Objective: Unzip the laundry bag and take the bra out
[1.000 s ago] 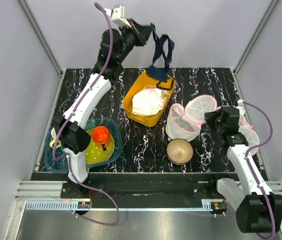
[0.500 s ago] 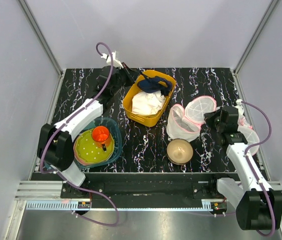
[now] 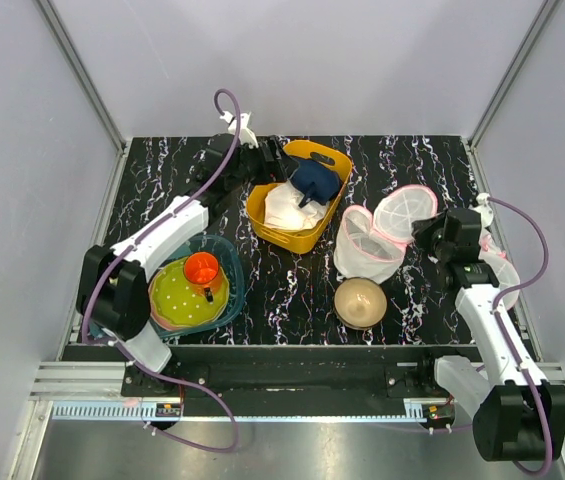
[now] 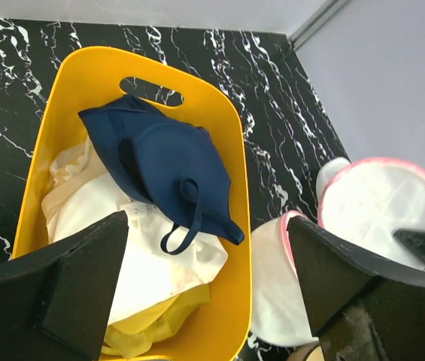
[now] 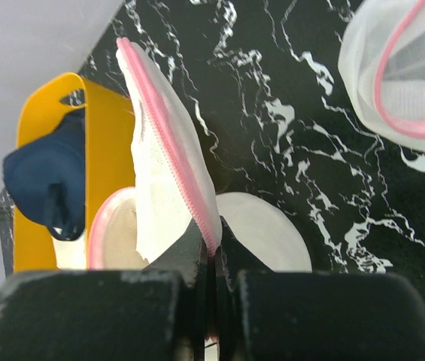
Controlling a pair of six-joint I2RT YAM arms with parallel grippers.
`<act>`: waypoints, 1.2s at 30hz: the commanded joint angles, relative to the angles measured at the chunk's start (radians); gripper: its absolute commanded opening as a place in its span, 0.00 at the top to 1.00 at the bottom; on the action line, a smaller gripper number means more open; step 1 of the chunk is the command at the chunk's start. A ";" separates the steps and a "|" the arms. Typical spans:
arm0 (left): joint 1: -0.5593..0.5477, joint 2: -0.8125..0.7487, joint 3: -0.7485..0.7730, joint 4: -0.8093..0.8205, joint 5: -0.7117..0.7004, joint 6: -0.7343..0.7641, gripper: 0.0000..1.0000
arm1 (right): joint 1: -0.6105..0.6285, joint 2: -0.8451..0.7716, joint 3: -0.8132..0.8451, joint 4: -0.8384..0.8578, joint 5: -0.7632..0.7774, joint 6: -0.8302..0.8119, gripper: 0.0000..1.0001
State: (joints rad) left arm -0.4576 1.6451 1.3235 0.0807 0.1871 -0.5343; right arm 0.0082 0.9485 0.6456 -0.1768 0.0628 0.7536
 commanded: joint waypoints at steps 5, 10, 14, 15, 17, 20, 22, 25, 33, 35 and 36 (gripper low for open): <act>-0.012 -0.160 0.028 -0.078 0.034 0.142 0.07 | -0.002 0.058 0.181 0.051 0.127 -0.074 1.00; -0.013 -0.214 -0.015 -0.111 0.025 0.140 0.06 | -0.051 0.323 0.334 0.117 0.082 -0.071 0.93; -0.012 -0.272 -0.055 -0.165 -0.011 0.180 0.02 | -0.051 0.441 0.544 -0.022 0.043 -0.105 0.00; -0.012 -0.290 -0.078 -0.183 -0.050 0.207 0.01 | -0.051 0.423 0.546 -0.036 0.060 -0.111 0.00; -0.010 -0.340 -0.095 -0.229 -0.087 0.230 0.01 | -0.051 0.386 0.523 -0.041 0.120 -0.141 0.00; -0.007 -0.385 -0.106 -0.289 -0.127 0.238 0.01 | -0.051 0.322 0.503 -0.076 0.184 -0.198 0.00; -0.006 -0.412 -0.109 -0.320 -0.175 0.267 0.01 | -0.051 0.296 0.512 -0.148 0.193 -0.227 0.00; -0.001 -0.453 -0.098 -0.427 -0.264 0.329 0.01 | -0.051 0.286 0.532 -0.269 0.219 -0.258 0.00; 0.005 -0.597 -0.251 -0.541 -0.359 0.275 0.01 | -0.051 0.328 0.522 -0.526 0.414 -0.181 0.00; 0.013 -0.617 -0.283 -0.544 -0.364 0.266 0.01 | -0.051 0.334 0.510 -0.536 0.417 -0.204 0.00; 0.016 -0.625 -0.303 -0.544 -0.348 0.264 0.01 | -0.051 0.337 0.503 -0.536 0.413 -0.209 0.00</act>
State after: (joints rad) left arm -0.4549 1.0607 1.0824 -0.4328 -0.1143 -0.2470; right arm -0.0429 1.2766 1.1496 -0.6289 0.3916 0.5545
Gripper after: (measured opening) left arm 0.987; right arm 0.994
